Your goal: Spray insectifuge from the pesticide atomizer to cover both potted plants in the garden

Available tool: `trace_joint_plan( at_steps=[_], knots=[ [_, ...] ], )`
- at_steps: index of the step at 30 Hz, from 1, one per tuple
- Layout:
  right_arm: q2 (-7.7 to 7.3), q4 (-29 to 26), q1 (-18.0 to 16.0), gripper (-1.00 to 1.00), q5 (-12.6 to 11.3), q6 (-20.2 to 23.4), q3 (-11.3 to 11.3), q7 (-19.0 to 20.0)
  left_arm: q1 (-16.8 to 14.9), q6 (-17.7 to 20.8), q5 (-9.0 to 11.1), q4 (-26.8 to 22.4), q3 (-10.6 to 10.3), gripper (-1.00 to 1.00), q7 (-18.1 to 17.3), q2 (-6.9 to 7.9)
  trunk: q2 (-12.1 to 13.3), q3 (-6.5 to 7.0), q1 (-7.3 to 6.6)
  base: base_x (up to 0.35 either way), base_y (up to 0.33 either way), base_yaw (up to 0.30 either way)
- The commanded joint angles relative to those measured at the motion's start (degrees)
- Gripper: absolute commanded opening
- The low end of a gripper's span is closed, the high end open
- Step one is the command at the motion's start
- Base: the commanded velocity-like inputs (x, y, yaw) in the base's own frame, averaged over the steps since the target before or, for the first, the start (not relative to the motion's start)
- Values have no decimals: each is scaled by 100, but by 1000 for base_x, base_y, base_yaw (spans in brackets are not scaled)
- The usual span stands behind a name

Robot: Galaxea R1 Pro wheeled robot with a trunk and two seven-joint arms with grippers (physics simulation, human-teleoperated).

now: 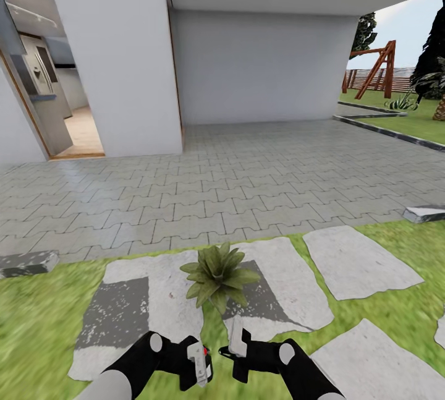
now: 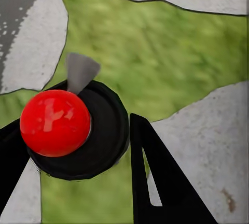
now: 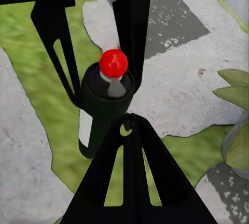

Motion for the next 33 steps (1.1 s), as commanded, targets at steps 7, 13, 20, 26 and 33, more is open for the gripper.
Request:
trace_joint_plan(
  at_steps=[7, 13, 20, 26, 33],
  knots=[
    [9, -6, -3, -100, 36, -23, -48, 37, 3, -110, -49, -1, 52, -100, -69, -58, -2, -6, -1, 0, 0, 0],
    [9, -6, -3, -100, 36, -21, -48, 37, 20, -241, -42, 49, 51, -100, -93, -61, -2, -6, -1, 0, 0, 0],
    [9, -6, -3, -100, 36, -21, -48, 37, 18, -250, -38, 63, 49, -100, -95, -94, -2, -6, -1, 0, 0, 0],
    [9, -6, -3, -100, 36, -21, -48, 37, 12, -249, -33, 63, 49, -100, -95, -143, -2, -6, -1, 0, 0, 0],
    [9, -6, -3, -100, 36, -22, -48, 37, 6, -250, -33, 63, 49, -100, -95, -179, -2, -6, -1, 0, 0, 0]
  ],
)
